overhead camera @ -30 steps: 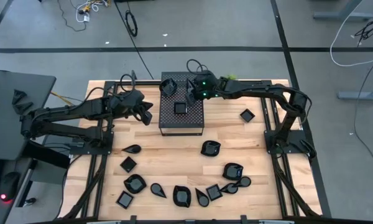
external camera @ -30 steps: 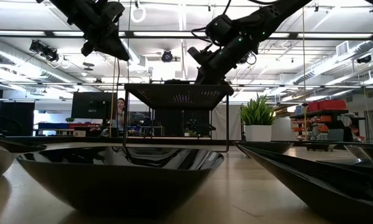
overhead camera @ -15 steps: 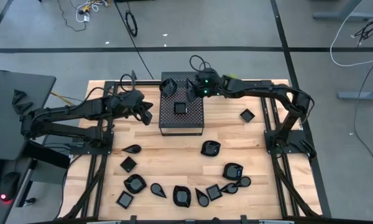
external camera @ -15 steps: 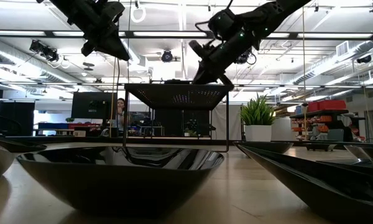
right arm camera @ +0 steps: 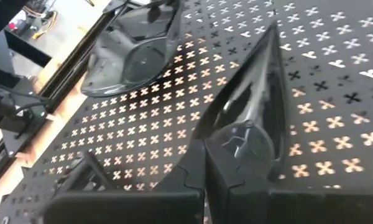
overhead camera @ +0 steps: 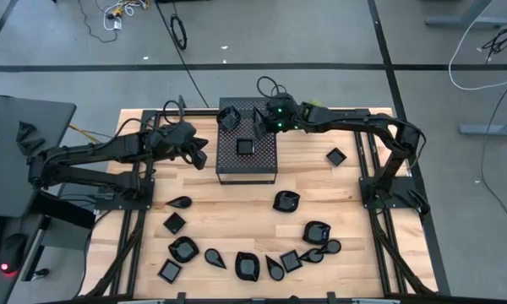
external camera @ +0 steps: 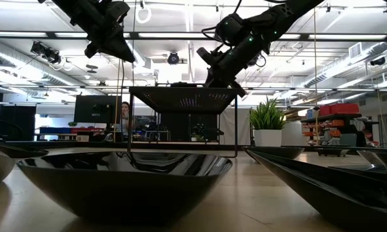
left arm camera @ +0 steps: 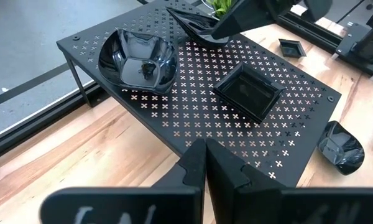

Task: Pick & Place Mini shaped plates
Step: Stack the drop shaped plate on top of the other drop shaped plates on the shelf, then stack the leaf shaped plate on top of the leaf shaped plate on the shelf

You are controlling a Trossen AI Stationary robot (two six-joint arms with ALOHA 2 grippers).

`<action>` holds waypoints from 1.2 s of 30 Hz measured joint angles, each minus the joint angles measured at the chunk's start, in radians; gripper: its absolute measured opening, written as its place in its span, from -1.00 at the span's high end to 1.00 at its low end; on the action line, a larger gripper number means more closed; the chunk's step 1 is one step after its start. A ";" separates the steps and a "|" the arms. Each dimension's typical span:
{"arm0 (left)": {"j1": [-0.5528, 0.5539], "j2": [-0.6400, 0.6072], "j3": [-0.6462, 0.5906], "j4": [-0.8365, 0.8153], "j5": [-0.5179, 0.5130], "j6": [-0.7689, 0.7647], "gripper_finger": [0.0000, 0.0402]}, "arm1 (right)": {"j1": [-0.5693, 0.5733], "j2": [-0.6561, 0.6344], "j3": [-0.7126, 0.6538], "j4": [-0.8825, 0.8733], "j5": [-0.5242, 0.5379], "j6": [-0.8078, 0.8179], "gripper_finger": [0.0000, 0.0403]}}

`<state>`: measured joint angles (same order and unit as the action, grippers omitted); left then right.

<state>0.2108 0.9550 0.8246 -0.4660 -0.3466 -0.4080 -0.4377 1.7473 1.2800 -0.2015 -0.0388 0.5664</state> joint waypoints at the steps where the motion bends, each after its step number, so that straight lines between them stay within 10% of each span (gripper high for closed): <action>1: 0.000 0.000 0.000 0.000 0.000 0.000 0.92 | 0.002 0.000 0.000 0.005 -0.001 -0.001 0.99; 36: 0.000 0.000 0.000 0.005 0.003 -0.021 0.92 | -0.056 -0.062 0.002 -0.001 0.050 0.024 0.93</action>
<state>0.2108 0.9554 0.8244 -0.4614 -0.3431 -0.4294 -0.4932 1.6855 1.2816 -0.2029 0.0113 0.5900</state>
